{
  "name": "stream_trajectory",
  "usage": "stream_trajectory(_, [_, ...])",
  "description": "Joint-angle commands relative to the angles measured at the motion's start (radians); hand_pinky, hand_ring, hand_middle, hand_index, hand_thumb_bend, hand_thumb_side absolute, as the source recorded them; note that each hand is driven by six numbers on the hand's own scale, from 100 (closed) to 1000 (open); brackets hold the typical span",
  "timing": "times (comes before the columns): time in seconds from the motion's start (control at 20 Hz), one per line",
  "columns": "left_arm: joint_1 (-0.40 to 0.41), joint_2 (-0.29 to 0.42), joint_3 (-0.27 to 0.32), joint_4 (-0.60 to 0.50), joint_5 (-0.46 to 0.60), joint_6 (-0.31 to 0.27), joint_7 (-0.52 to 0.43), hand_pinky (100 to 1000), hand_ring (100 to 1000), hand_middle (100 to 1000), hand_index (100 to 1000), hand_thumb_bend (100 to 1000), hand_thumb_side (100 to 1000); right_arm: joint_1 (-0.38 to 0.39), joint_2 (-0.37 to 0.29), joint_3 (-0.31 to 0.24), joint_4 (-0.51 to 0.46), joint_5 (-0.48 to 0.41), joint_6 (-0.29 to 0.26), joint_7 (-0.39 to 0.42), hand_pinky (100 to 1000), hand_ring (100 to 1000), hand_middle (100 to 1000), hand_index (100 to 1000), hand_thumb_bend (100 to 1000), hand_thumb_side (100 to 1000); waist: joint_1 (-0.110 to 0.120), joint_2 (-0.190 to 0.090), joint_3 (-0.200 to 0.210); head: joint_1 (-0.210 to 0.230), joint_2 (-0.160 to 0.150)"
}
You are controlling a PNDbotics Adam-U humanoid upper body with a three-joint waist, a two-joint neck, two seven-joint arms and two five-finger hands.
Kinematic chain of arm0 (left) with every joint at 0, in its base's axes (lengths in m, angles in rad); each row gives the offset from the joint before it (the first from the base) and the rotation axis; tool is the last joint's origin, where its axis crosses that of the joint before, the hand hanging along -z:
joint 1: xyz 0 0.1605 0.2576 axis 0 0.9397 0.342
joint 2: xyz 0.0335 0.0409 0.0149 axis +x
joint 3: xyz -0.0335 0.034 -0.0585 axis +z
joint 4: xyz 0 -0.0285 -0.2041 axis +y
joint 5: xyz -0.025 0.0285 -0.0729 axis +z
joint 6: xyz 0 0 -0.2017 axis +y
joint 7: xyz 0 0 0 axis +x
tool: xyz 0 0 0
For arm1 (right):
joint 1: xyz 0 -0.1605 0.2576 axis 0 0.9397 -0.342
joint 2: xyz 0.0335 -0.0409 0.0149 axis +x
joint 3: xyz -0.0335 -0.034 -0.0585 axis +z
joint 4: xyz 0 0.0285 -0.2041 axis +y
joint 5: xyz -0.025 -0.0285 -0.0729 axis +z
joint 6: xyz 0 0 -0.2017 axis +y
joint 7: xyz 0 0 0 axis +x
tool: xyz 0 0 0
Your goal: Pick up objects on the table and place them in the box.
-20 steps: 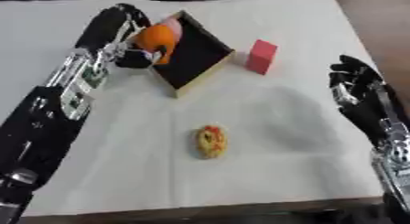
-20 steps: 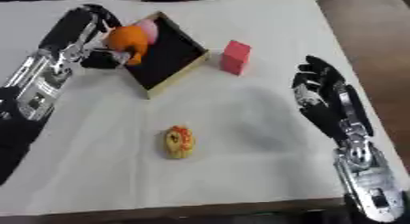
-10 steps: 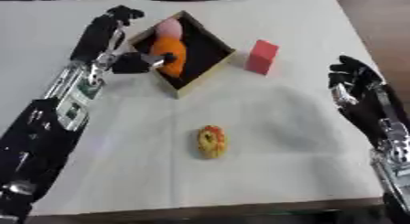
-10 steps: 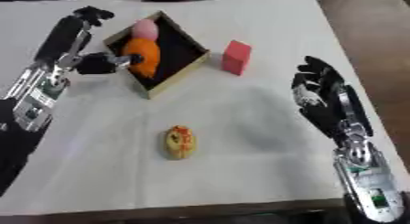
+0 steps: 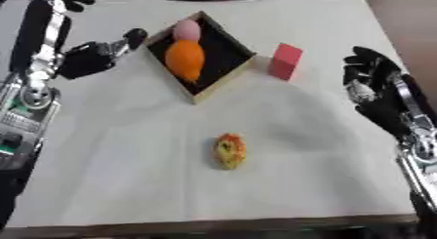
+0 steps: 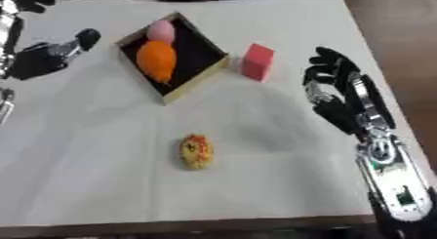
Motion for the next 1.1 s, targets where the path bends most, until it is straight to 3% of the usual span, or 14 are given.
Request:
stream_trajectory(0.05, [0.044,0.013,0.023,-0.077,0.079,-0.008,0.026,704,702,685,795,663,661,-0.052,-0.066,0.045,0.003,0.053,-0.018,0.079,803,827,794,909,100,466,-0.01,-0.033,0.005,-0.011,-0.003])
stream_trajectory(0.3, [0.13,-0.033,0.034,-0.088,0.094,-0.016,0.032,702,701,683,792,653,668,-0.142,-0.111,0.156,0.037,0.146,-0.084,0.282,819,848,823,911,100,428,-0.01,-0.035,0.012,-0.026,-0.002])
stream_trajectory(0.6, [0.16,-0.064,0.035,-0.064,0.086,-0.024,0.024,702,702,684,791,648,673,-0.224,-0.134,0.287,0.079,0.244,-0.185,0.509,831,857,836,909,100,425,-0.015,-0.04,0.015,-0.038,-0.001])
stream_trajectory(0.85, [0.162,-0.073,0.03,-0.049,0.079,-0.027,0.011,703,704,686,793,645,680,-0.257,-0.119,0.36,0.128,0.301,-0.251,0.599,833,857,840,909,100,427,-0.019,-0.043,0.015,-0.045,0.001])
stream_trajectory(1.1, [0.163,-0.078,0.032,-0.044,0.075,-0.029,0.005,704,705,687,793,643,681,-0.282,-0.088,0.381,0.172,0.348,-0.289,0.606,833,858,842,913,100,420,-0.018,-0.046,0.017,-0.046,0.0])
